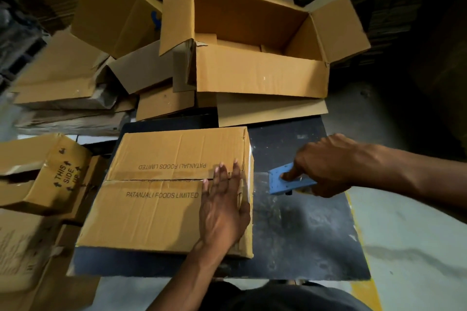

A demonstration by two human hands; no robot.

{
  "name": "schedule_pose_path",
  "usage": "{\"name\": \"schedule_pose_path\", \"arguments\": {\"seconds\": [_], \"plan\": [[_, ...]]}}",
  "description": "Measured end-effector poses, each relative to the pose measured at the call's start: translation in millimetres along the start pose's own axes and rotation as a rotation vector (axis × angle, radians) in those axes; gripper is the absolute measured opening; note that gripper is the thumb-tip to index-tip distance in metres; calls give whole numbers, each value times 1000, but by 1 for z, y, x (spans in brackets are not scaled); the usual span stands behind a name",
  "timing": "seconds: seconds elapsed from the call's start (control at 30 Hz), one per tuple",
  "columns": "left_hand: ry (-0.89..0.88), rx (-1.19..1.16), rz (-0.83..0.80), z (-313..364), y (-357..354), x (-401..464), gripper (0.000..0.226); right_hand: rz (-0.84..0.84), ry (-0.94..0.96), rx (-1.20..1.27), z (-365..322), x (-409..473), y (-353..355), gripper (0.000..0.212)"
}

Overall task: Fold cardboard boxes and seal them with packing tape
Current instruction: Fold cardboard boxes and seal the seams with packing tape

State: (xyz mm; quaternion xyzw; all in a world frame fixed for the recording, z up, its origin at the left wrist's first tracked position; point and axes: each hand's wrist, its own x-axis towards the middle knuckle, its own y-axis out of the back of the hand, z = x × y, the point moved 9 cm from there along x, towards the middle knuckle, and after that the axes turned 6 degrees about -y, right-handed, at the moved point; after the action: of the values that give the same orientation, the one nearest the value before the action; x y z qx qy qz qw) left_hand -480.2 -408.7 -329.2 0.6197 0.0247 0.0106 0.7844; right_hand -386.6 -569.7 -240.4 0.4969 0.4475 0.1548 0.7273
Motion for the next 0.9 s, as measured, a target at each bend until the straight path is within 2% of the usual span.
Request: {"name": "schedule_pose_path", "arguments": {"seconds": [0.17,0.23,0.3,0.37,0.5,0.7,0.77,0.83,0.9], "plan": [[-187,296,-169,4,6,3,77,-24,10,38,-25,23,-23,55],[-250,402,-241,5,10,11,81,-18,-2,68,-30,33,-27,51],[-324,460,-229,9,18,21,92,-11,-12,76,-32,41,-25,47],[-375,459,-211,10,21,27,95,-22,-23,99,-33,47,-21,39],[-430,360,-165,12,16,29,81,-28,-42,143,-40,57,-19,17],[-448,325,-182,13,11,32,82,-21,-96,185,-39,70,-30,19],[-412,355,-220,10,7,33,87,-70,-88,52,-48,75,-52,24],[-394,391,-229,6,3,32,87,-224,-86,-18,-50,77,-107,34],[-393,373,-212,4,2,35,84,-355,-118,255,-29,73,-157,33]]}}
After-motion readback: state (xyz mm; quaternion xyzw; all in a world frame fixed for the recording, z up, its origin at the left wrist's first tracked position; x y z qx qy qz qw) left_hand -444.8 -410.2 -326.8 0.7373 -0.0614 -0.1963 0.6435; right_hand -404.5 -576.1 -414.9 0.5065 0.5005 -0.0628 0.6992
